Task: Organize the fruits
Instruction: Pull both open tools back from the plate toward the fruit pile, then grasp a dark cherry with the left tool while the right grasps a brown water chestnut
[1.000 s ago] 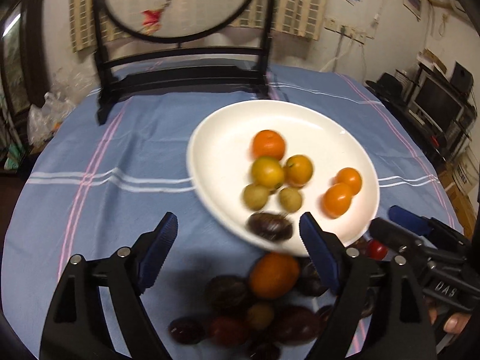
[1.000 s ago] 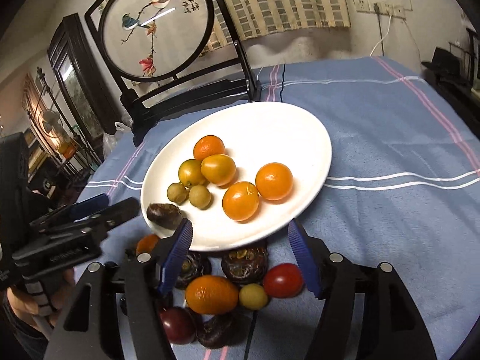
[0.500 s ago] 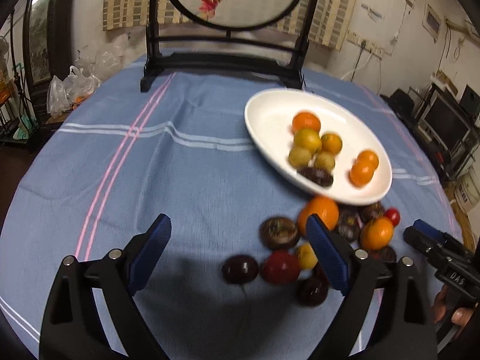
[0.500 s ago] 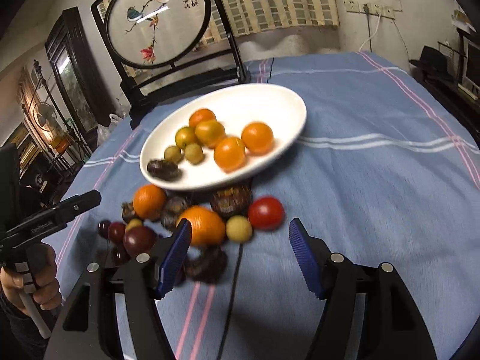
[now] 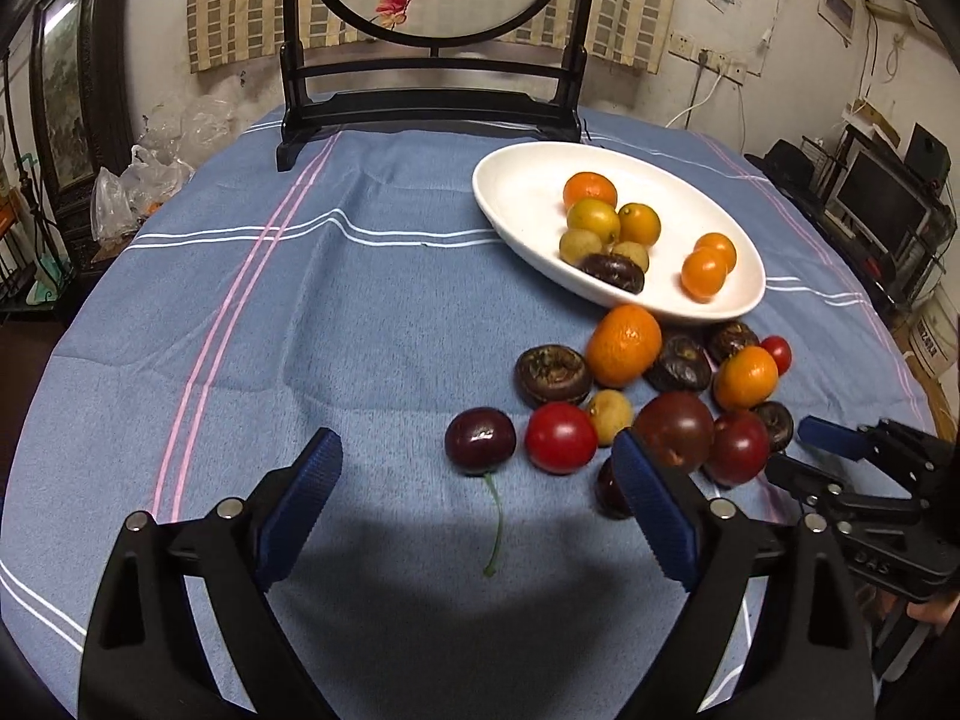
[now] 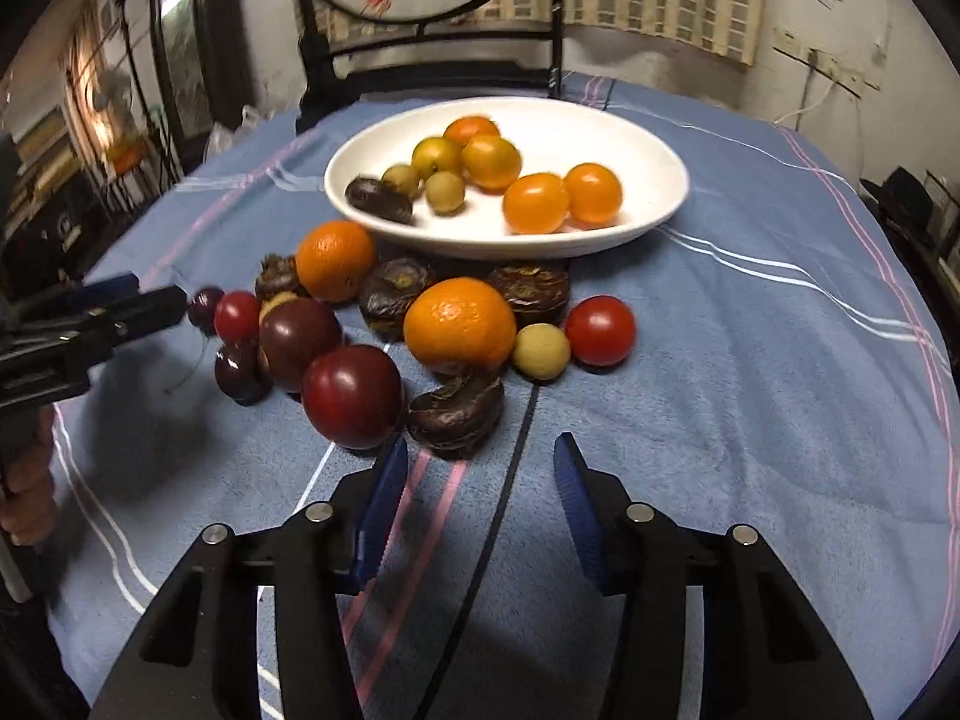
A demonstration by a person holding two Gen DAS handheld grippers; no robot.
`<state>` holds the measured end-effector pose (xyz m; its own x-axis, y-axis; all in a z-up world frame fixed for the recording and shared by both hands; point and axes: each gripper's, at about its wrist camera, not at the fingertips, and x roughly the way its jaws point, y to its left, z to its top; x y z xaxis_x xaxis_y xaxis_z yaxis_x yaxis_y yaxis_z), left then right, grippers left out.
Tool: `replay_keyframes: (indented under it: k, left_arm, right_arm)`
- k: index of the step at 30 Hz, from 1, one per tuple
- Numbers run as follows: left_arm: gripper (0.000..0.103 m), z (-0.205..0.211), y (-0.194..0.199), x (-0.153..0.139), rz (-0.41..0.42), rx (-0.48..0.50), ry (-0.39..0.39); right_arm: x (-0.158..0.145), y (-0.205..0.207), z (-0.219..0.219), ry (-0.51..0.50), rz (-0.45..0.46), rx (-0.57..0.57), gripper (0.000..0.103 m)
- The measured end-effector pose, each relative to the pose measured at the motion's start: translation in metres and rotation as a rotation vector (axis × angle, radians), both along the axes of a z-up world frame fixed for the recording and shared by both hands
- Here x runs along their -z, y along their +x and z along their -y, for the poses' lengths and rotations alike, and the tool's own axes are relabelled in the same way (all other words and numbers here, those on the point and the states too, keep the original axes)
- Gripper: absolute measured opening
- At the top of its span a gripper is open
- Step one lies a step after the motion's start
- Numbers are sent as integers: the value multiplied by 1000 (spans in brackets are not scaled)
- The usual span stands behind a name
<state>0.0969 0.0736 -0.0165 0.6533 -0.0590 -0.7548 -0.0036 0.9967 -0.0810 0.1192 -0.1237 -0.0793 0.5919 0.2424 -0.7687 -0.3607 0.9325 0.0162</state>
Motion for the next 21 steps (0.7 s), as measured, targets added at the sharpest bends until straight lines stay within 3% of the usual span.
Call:
replay_keyframes:
  k: [6,8,9,21]
  left_arm:
    - [89,-2,-6,5,-13,14,10]
    - [89,-1,-8,8,-21,23,12]
    - [89,-1,-8,9,-25,24,16]
    - [89,-10,-4,23,-70,1,101]
  right_arm:
    - [5,13,-11,-53,-2,-11,51]
    - [5,16,-10,-35,-2,-19,47]
    - [5,16,-10,-22,3,-30,37]
    - [-2,14,16,117,-5,-4,38]
